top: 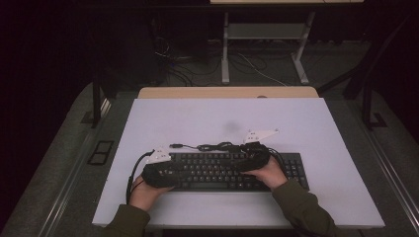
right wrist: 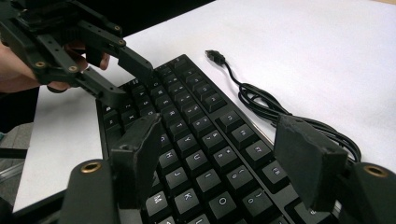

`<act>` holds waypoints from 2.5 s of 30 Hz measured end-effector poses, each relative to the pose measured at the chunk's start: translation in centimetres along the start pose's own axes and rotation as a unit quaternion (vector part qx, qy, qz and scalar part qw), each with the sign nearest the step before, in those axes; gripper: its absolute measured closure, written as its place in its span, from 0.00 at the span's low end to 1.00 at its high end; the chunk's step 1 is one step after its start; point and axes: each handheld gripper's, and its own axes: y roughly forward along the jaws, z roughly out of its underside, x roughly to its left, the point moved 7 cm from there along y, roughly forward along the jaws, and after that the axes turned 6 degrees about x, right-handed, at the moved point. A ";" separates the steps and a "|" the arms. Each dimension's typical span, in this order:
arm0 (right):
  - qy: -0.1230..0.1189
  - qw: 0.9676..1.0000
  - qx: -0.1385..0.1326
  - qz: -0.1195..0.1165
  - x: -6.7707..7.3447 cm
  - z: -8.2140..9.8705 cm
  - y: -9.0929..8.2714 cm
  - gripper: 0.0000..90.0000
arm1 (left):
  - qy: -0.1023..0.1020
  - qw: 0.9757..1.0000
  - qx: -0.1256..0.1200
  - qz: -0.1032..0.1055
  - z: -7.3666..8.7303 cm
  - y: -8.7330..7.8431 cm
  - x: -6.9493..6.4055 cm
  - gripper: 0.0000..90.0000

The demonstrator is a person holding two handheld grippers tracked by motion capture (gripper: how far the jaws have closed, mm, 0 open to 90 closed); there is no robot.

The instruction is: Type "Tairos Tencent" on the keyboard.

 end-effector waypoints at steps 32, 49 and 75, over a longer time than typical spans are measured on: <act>-0.014 0.997 0.073 0.022 0.4 1.3 1.4 0.95 | 0.006 1.000 -0.008 0.012 -0.4 1.2 -0.7 0.17; -0.023 0.995 0.096 0.030 0.6 1.9 2.1 0.99 | 0.005 1.000 -0.005 0.012 -0.3 1.3 -0.7 0.17; -0.029 0.994 0.102 0.035 0.8 1.8 2.1 0.99 | 0.006 1.000 -0.006 0.011 -0.3 1.3 -0.7 0.17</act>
